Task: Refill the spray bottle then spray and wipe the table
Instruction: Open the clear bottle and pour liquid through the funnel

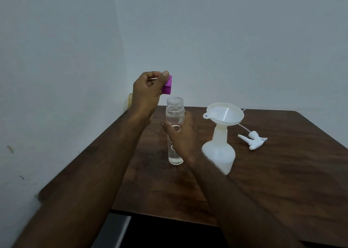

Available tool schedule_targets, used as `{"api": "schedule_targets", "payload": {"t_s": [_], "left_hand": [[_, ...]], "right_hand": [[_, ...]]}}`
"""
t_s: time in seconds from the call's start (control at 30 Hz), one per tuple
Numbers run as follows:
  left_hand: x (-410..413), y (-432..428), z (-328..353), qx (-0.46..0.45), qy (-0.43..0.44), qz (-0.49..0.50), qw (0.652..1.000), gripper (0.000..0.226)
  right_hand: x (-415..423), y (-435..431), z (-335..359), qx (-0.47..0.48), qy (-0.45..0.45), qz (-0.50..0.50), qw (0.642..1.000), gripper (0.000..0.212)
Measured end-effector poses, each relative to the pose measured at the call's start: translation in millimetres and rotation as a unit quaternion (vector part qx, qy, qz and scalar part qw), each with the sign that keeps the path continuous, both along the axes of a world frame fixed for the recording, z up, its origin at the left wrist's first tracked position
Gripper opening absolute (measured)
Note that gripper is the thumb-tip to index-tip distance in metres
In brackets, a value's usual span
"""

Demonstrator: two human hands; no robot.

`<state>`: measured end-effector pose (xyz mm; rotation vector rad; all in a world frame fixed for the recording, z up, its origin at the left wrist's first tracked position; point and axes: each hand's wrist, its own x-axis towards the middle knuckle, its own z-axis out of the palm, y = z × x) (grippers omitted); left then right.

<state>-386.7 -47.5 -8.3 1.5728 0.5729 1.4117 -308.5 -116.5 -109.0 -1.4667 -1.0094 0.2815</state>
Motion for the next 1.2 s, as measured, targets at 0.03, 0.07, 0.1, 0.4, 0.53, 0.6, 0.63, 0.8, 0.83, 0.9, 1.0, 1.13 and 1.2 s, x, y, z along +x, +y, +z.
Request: {"api": "schedule_targets", "payload": {"t_s": [0.03,0.07,0.1,0.4,0.53,0.6,0.63,0.8,0.83,0.9,1.0,1.13,1.2], "left_hand": [[1,1,-2,-0.002,0.009,-0.009,1.000,0.022],[2,1,-5,0.001,0.028,-0.016,0.999,0.025],[2,1,-8,0.006,0.039,-0.017,0.999,0.027],[1,10,-13,-0.135,-0.103,-0.079,0.982,0.024],[-14,32,-39,-0.257,-0.234,-0.154,0.925,0.015],[-20,43,-68,-0.289,-0.214,-0.156,0.920,0.019],[-23,46,-82,-0.309,-0.197,-0.156,0.917,0.021],[-36,52,-133,-0.419,-0.141,-0.126,0.888,0.024],[-36,53,-138,-0.416,-0.114,-0.116,0.895,0.025],[-35,53,-146,-0.374,-0.023,-0.087,0.923,0.034],[-36,53,-158,-0.206,0.208,0.015,0.956,0.042],[-33,55,-167,-0.096,0.311,0.053,0.944,0.046],[-33,58,-167,-0.089,0.333,0.070,0.936,0.050]], "right_hand": [[0,1,0,0.000,-0.004,-0.001,1.000,0.063],[0,2,-1,-0.002,-0.011,-0.003,1.000,0.064],[0,2,-1,-0.006,-0.017,-0.005,1.000,0.065],[2,-1,-1,0.011,-0.007,0.005,1.000,0.061],[6,-4,-3,0.030,0.006,0.017,0.999,0.050],[5,-3,-6,0.040,0.010,0.017,0.999,0.049],[4,-3,-7,0.047,0.008,0.012,0.999,0.049],[3,-2,-10,0.062,-0.022,-0.020,0.998,0.049],[3,-2,-10,0.056,-0.025,-0.022,0.998,0.049],[5,-1,-10,0.043,-0.024,-0.018,0.999,0.052],[4,0,-11,0.035,-0.028,-0.018,0.999,0.054],[4,1,-12,0.037,-0.031,-0.020,0.999,0.050],[4,2,-12,0.037,-0.029,-0.017,0.999,0.050]]}}
